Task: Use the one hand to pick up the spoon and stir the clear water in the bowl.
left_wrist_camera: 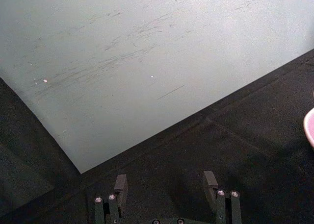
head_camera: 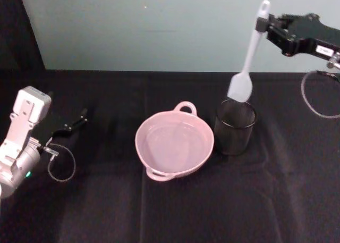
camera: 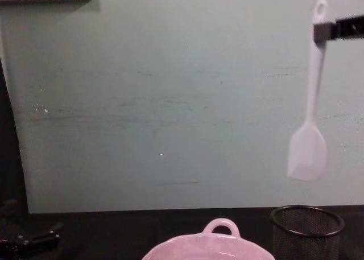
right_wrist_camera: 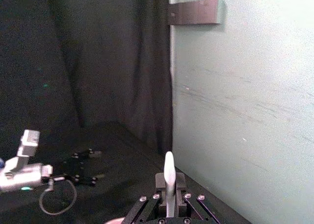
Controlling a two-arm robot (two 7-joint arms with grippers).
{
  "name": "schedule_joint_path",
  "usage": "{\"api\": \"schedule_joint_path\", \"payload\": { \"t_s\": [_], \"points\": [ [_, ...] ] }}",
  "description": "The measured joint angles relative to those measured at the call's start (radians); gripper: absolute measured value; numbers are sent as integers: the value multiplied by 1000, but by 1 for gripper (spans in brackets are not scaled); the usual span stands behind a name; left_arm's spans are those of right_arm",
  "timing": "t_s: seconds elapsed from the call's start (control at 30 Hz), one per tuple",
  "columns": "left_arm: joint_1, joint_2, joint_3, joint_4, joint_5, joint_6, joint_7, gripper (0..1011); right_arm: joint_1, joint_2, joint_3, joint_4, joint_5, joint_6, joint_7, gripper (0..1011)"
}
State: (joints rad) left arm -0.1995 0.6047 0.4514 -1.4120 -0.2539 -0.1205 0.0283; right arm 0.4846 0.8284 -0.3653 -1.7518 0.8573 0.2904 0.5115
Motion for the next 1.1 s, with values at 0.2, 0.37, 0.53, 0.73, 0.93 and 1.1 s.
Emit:
{"api": "schedule_joint_path", "payload": {
  "t_s": [0.2,0.37,0.53,0.73,0.93,1.1],
  "points": [
    [0,0,0,0,0,0,0,1011,55,-29,-48,-19,1,27,7,114],
    [0,0,0,0,0,0,0,1011,74,-82,-109,0,-14,0,15,114],
    [0,0,0,0,0,0,0,1011,73,-143,-158,57,-49,-54,11,114],
    [0,0,0,0,0,0,0,1011,61,-195,-196,132,-113,-118,11,114],
    [0,0,0,0,0,0,0,1011,33,-228,-214,189,-170,-191,23,114],
    [0,0,0,0,0,0,0,1011,-2,-244,-228,220,-222,-258,24,114]
  ]
}}
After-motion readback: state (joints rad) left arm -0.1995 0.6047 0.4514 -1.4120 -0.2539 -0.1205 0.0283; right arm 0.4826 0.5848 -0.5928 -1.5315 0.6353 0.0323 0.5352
